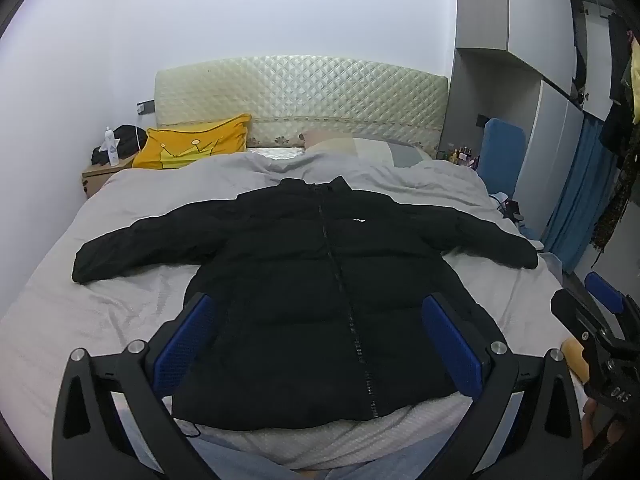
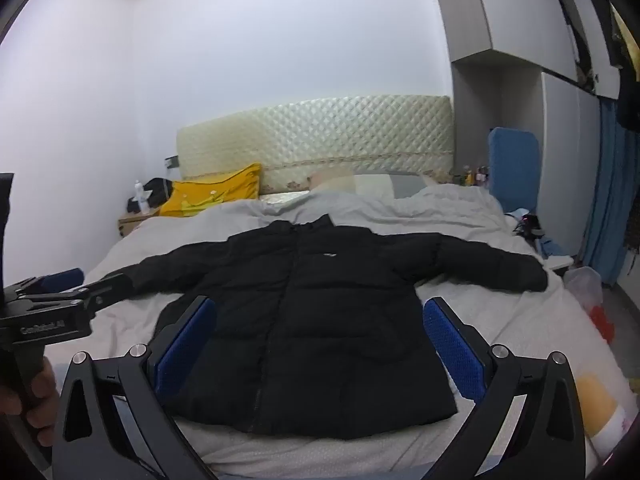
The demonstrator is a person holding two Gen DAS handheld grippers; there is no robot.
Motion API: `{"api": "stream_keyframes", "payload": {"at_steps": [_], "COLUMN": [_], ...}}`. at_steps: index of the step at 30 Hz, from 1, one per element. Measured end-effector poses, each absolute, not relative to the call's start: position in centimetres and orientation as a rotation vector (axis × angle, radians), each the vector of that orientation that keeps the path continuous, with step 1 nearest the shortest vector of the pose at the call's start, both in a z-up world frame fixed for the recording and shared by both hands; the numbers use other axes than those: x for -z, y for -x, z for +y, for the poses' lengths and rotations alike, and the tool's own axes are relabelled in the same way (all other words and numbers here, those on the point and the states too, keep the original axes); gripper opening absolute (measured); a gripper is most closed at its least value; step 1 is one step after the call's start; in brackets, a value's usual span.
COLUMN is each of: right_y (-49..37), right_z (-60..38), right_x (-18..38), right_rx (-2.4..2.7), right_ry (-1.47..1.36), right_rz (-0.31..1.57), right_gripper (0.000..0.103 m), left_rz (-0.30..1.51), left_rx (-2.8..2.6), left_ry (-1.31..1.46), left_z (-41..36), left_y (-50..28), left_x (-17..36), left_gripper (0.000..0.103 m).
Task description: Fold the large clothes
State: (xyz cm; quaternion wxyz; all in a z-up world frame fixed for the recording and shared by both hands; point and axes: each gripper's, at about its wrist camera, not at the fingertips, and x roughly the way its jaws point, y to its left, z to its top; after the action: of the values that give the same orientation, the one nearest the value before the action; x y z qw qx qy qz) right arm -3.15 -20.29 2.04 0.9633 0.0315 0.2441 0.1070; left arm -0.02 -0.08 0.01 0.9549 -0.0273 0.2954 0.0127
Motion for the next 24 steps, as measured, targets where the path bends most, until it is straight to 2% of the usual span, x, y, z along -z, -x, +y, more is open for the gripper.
{"api": "stream_keyframes", "payload": {"at_steps": [24], "right_y": [3.6], "right_z": [-19.8], "right_x": [-2.6], "right_rx": [-0.245], "right_ry": [-0.054], "right_rz": [0.471], "right_gripper": [0.103], "left_rz": [0.611], "left_rx": [-0.027], "left_ry": [0.079], "left_z": [-0.3], "left_y": [0.0], "left_x": [-0.1], "left_gripper": [0.103]}}
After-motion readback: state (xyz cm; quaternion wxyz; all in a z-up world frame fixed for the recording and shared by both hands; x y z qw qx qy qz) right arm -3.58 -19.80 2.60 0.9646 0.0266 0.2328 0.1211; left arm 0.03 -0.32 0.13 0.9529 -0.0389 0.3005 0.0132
